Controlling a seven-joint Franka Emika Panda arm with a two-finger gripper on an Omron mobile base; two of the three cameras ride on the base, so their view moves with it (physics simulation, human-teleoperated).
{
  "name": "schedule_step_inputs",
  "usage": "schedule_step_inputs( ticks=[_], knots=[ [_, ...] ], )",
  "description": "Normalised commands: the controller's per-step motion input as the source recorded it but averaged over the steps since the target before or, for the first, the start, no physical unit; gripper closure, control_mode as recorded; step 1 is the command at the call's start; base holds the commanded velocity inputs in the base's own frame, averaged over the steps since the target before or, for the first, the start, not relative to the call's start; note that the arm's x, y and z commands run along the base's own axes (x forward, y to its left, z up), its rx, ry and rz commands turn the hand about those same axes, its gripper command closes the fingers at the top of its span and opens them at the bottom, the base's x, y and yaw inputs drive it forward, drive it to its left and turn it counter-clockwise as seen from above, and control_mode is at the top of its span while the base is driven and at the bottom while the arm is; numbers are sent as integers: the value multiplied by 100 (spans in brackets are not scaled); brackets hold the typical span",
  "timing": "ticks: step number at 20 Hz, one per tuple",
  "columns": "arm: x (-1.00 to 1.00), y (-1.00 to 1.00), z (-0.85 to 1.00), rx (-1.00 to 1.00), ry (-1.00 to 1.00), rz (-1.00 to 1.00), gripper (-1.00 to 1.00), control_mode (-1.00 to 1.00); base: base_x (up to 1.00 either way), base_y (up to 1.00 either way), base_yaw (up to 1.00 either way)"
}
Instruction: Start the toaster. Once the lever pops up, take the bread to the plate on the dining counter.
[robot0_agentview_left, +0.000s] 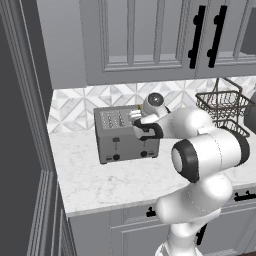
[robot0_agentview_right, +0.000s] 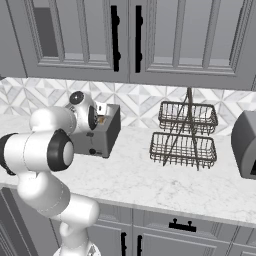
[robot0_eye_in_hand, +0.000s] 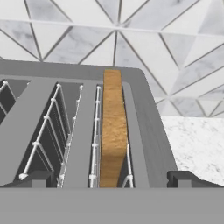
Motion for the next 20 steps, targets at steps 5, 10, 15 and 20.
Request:
schedule_step_inputs(
  ticks=[5,10,15,20],
  knots=[
    [0,0,-3,0,0,0,-100,-100,0,0,0],
    [0,0,-3,0,0,0,-100,-100,0,0,0],
    [6,0,-10,0,0,0,-100,-100,0,0,0],
    [7,0,-7,0,0,0,-100,-100,0,0,0]
  ],
)
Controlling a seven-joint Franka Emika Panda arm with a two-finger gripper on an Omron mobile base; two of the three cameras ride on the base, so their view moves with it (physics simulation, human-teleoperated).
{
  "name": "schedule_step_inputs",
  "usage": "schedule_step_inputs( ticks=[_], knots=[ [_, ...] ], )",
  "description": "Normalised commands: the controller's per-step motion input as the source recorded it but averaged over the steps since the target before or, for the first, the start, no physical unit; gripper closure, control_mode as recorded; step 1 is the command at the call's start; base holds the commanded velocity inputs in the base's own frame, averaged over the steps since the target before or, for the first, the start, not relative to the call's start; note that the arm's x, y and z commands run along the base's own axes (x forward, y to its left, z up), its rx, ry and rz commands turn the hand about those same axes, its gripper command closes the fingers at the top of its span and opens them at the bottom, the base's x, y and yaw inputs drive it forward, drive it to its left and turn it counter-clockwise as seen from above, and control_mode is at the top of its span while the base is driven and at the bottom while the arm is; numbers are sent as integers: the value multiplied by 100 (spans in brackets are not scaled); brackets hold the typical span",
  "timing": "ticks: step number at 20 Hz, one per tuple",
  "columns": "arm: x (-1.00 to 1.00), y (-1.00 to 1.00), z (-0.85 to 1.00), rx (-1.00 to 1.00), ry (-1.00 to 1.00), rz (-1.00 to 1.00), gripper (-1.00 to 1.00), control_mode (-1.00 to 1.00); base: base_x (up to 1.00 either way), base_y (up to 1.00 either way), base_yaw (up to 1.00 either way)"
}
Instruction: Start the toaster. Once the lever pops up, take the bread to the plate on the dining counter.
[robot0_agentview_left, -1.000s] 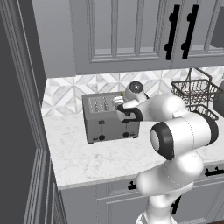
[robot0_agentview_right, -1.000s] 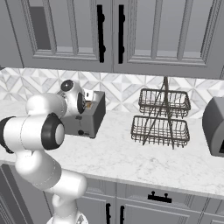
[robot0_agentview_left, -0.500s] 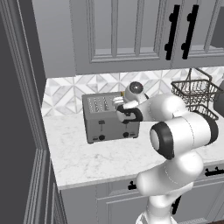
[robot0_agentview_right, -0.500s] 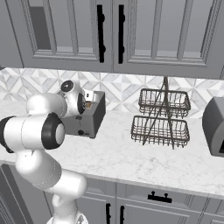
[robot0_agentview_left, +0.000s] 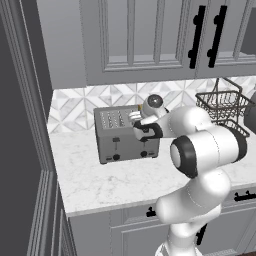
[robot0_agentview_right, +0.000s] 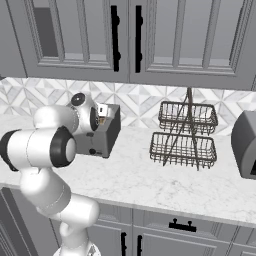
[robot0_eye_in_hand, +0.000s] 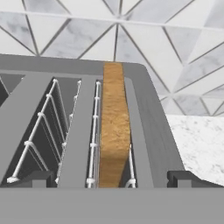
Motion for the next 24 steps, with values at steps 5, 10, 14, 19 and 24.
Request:
schedule_step_inputs(
  ticks=[5,10,14,19,24],
  knots=[
    [8,0,-6,0,0,0,-100,-100,0,0,0],
    [10,0,-6,0,0,0,-100,-100,0,0,0],
    [14,0,-11,0,0,0,-100,-100,0,0,0],
    [10,0,-11,0,0,0,100,-100,0,0,0],
    [7,0,-19,0,0,0,100,-100,0,0,0]
  ],
)
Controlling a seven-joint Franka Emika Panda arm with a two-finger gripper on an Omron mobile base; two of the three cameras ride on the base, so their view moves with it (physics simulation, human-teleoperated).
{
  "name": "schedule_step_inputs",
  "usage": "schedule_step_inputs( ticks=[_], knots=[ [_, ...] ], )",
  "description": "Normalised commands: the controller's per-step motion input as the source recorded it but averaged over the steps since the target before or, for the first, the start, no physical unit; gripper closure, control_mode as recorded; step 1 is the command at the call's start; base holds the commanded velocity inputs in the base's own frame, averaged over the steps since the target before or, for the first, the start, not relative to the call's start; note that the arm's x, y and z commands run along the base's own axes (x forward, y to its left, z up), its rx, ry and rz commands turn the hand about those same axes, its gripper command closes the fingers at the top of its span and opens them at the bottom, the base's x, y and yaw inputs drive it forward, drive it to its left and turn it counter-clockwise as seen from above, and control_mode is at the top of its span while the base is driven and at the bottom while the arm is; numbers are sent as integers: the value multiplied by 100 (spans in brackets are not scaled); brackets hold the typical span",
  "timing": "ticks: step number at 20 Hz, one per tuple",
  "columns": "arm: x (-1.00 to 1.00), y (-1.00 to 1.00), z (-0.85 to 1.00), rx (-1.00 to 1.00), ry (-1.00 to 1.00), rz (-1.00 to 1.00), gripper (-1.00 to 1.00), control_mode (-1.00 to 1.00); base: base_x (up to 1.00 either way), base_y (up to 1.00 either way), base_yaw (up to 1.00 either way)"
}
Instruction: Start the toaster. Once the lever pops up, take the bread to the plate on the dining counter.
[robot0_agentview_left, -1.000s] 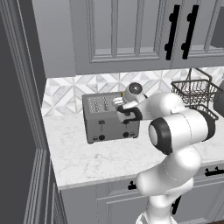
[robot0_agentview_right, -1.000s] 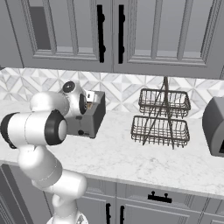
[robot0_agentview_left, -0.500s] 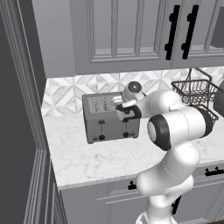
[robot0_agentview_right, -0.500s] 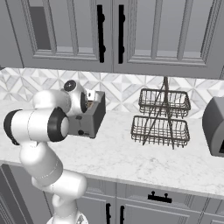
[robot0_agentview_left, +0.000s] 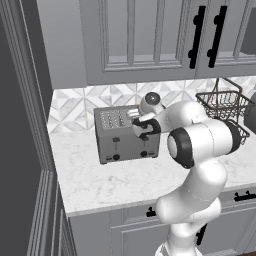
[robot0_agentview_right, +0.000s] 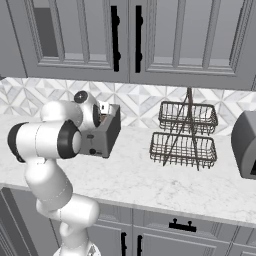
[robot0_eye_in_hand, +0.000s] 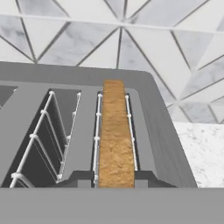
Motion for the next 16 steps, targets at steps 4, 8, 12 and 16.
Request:
schedule_step_inputs(
  ticks=[4,8,12,16],
  knots=[
    [3,0,-19,0,-2,0,100,-100,0,0,0],
    [0,-4,-4,0,-7,0,100,-100,0,0,0],
    [0,-15,4,2,-11,0,100,-100,0,0,0],
    [0,-22,35,11,-11,0,100,-100,0,0,0]
  ],
)
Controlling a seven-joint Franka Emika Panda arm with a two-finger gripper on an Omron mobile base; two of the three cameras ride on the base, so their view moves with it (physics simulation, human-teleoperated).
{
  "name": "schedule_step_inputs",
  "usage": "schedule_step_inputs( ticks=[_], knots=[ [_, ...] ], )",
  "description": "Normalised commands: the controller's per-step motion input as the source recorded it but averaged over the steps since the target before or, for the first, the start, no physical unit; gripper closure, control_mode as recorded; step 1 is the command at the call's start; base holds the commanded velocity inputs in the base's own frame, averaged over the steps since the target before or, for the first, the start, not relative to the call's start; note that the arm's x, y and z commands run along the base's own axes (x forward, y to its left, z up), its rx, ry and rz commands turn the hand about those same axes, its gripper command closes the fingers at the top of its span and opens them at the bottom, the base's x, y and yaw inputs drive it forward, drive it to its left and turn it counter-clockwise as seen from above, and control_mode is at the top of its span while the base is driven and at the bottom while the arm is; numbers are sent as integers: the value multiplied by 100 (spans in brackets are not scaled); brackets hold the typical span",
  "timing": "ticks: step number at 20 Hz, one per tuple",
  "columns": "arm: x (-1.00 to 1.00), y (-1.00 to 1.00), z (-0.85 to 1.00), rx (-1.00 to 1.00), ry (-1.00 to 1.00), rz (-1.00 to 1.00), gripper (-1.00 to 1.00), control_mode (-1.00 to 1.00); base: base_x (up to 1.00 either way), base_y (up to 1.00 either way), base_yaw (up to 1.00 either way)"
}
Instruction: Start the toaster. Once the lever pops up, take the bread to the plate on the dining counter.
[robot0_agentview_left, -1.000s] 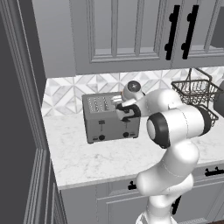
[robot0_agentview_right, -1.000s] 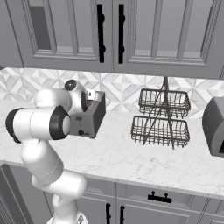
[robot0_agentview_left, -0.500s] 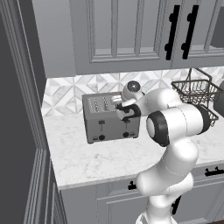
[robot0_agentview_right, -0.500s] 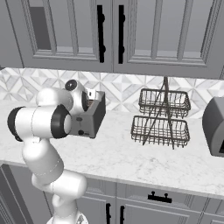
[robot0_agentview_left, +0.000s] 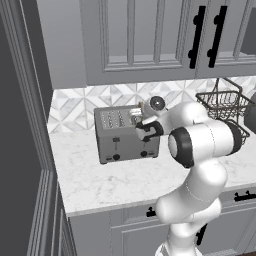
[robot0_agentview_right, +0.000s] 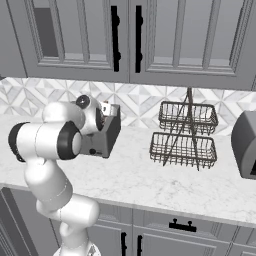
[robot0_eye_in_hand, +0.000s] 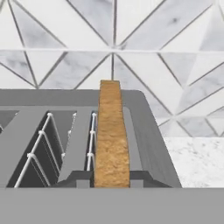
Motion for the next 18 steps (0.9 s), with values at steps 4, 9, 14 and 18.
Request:
schedule_step_inputs(
  ticks=[4,9,14,18],
  knots=[
    [0,-13,75,17,-4,2,100,-100,0,0,0],
    [0,-5,98,18,0,4,100,-100,0,0,0],
    [0,-6,100,20,0,5,100,-100,0,0,0],
    [-8,-1,94,21,-4,2,100,-100,0,0,0]
  ],
)
